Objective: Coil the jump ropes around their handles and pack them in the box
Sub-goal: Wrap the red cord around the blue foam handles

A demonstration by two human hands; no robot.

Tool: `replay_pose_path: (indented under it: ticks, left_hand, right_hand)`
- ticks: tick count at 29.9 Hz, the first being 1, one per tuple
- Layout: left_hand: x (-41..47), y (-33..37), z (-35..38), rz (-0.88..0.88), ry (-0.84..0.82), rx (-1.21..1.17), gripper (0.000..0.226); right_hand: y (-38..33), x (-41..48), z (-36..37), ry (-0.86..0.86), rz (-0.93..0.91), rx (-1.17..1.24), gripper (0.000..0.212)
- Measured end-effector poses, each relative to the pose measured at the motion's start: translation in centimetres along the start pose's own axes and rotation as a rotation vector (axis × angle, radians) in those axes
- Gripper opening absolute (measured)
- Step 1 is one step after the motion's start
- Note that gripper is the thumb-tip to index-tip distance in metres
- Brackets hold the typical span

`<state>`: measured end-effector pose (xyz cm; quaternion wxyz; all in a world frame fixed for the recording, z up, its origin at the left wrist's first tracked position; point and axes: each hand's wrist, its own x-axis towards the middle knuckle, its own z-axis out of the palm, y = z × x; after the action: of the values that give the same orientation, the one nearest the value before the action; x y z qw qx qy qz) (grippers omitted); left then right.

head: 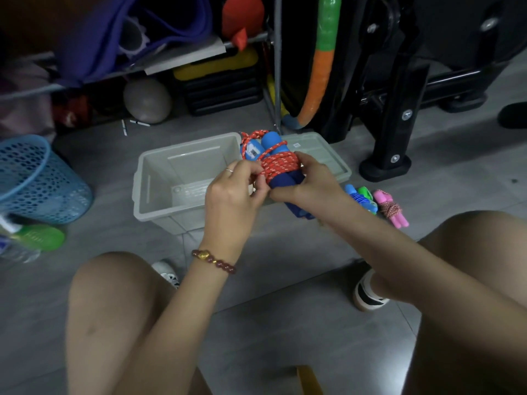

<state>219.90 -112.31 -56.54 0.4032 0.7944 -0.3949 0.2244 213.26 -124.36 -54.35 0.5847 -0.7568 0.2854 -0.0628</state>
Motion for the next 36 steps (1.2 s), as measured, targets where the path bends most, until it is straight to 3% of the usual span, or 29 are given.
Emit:
replay_pose_path:
  ticks: [3, 7, 11, 17, 23, 27, 31, 36]
  left_hand:
    - [-0.2, 0.8, -0.3, -0.186, 0.045, -0.081, 0.01]
    - [-0.5, 1.1, -0.2, -0.359, 0.137, -0.2, 0.026]
    - [-0.8, 1.2, 0.4, -0.349, 0.219, -0.265, 0.02]
    - [-1.3, 0.9, 2.2, -0.34, 0.163, -0.169, 0.021]
    - [-1.6, 1.1, 3.5, -0.449, 0.183, -0.175, 0.017]
    - [-0.9, 0.6, 2.9, -0.403, 0.159, -0.179, 0.016]
    - [0.2, 0.2, 2.3, -0.339, 0.126, -0.134, 0.02]
    - [-0.1, 0.2, 2.7, -0.551, 0.132, -0.255, 0.019]
  right_hand:
    - [-0.1, -0.3, 0.6, -0.051, -0.019, -0.033, 0.071]
    - [-0.6, -0.6, 0.3, -0.073, -0.066, -0.12, 0.075]
    - [-0.9, -0.9, 0.6, -0.023, -0.105, -0.123, 0.071]
    - [-0.8, -1.1, 1.1, 0.083, -0.133, -0.152, 0.076]
    - [-0.1, -1.1, 1.9, 0.209, -0.212, -0.213, 0.093]
    - [0.0, -1.2, 1.3, 0.142, -0.265, -0.186, 0.103]
    - [0.0, -1.0, 1.0, 0.133, -0.343, -0.147, 0.078]
    - [0.6, -0.4, 0.8, 0.145, -0.279, -0.182, 0.072]
